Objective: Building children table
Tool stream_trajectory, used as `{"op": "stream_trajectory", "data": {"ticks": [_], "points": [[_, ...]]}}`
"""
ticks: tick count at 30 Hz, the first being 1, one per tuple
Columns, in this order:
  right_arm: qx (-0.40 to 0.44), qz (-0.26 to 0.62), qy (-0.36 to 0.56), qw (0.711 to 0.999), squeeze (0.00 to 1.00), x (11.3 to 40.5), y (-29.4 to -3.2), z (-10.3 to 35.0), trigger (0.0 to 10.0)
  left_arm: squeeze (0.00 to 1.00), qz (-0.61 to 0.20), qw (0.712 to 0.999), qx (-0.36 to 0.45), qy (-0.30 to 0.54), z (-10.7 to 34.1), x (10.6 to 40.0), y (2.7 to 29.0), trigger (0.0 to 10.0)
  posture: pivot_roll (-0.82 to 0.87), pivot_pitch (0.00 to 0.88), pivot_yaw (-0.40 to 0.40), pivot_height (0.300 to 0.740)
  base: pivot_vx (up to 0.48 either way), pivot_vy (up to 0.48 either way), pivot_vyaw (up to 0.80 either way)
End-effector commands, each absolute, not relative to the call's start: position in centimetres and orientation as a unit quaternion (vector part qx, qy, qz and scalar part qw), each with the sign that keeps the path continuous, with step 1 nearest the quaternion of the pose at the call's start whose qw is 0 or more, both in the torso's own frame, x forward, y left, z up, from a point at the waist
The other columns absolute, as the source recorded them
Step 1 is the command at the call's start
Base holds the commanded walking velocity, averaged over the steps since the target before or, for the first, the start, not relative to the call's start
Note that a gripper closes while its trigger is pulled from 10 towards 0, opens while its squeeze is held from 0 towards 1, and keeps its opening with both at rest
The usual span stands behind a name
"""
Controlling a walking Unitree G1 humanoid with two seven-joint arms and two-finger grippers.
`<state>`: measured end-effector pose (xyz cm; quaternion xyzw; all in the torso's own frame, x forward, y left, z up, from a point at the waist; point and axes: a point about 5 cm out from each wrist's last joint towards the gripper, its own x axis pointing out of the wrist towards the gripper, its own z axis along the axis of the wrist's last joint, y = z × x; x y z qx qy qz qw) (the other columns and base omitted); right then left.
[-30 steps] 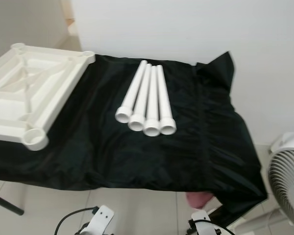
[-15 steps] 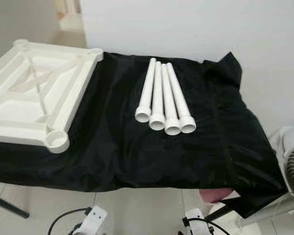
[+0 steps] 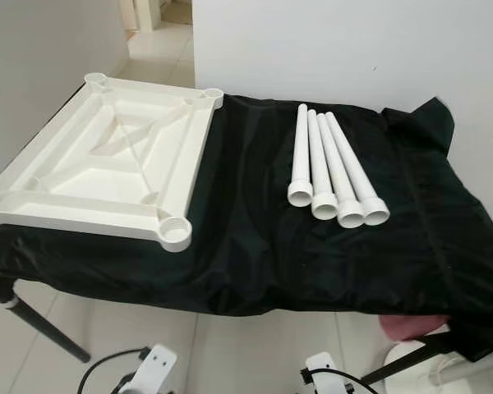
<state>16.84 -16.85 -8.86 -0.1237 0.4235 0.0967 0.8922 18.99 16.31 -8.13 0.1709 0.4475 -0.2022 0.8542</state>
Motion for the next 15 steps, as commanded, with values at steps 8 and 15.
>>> {"op": "stream_trajectory", "data": {"ticks": [8, 15], "points": [[-0.133, 0.095, 0.441, 0.882, 0.0, 15.91, -17.7, -9.24, 10.0, 0.0, -0.224, 0.845, 0.178, 0.452, -8.56, 18.16, 15.5, 10.0, -0.02, 0.018, -0.027, 0.74, 0.0, 0.0, 0.0], [-0.136, 0.099, 0.444, 0.88, 0.0, 15.59, -17.75, -9.35, 10.0, 0.0, -0.234, 0.841, 0.176, 0.454, -8.77, 17.64, 15.34, 10.0, -0.02, 0.021, -0.03, 0.74, 0.0, 0.0, 0.0]]}}
